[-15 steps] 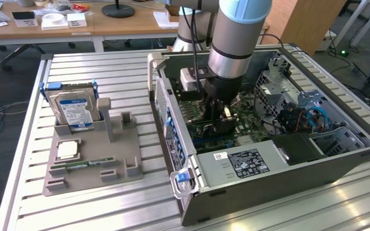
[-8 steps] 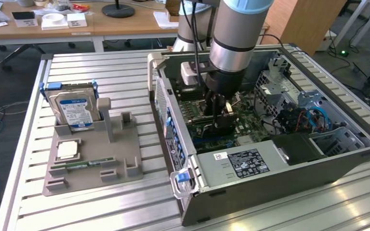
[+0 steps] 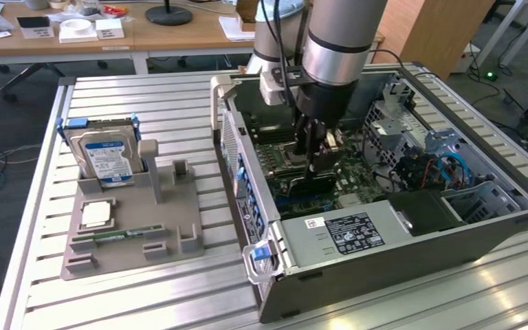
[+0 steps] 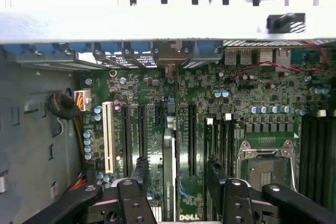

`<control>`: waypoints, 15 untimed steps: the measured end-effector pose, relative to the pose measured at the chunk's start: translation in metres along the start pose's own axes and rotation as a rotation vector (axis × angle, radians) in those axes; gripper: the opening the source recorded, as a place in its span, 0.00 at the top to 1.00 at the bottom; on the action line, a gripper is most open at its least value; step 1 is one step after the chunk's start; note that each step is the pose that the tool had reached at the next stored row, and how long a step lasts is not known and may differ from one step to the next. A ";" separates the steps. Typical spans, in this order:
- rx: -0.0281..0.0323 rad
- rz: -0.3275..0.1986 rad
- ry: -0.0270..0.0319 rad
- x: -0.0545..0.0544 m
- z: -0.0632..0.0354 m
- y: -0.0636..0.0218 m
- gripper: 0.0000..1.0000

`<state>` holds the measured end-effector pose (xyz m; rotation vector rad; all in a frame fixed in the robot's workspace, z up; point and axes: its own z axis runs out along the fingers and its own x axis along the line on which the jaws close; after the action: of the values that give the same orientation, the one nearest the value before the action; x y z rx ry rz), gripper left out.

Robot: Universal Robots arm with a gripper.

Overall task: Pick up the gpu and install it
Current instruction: 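Insert the gpu into the slot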

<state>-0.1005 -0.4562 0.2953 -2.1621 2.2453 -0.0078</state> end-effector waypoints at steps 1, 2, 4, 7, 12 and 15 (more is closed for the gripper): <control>0.0001 0.000 -0.0001 0.000 -0.0031 -0.0001 0.43; 0.0001 0.000 -0.0001 0.000 -0.0061 -0.0001 0.43; 0.0001 0.000 -0.0001 0.000 -0.0133 -0.0003 0.43; 0.0000 0.000 -0.0001 0.000 -0.0243 -0.0005 0.43; 0.0001 0.000 -0.0001 -0.001 -0.0381 -0.0008 0.43; 0.0001 0.000 -0.0002 -0.001 -0.0381 -0.0008 0.43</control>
<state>-0.1006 -0.4561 0.3335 -2.1619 2.2452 -0.0077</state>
